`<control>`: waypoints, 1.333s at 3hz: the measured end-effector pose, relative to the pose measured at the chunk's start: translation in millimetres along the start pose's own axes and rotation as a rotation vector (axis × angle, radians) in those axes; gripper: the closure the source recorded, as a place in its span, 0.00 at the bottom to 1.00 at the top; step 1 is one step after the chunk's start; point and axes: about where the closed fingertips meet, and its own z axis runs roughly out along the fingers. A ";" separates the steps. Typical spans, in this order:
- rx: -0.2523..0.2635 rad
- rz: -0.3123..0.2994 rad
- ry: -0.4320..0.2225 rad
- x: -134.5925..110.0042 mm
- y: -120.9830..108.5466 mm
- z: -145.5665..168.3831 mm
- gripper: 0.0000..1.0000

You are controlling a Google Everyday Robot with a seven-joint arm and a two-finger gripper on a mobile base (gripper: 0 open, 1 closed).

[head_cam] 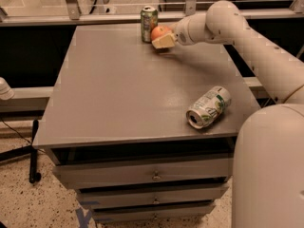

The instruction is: Move apple near green can

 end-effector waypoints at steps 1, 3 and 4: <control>-0.007 0.013 0.006 3.9 1.3 2.3 0.36; -0.010 0.019 0.011 7.6 1.8 2.6 0.00; -0.010 0.019 0.011 7.9 2.1 2.3 0.00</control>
Offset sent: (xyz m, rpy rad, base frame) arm -0.0014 -0.0065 -0.0047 0.0090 0.0222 -0.0101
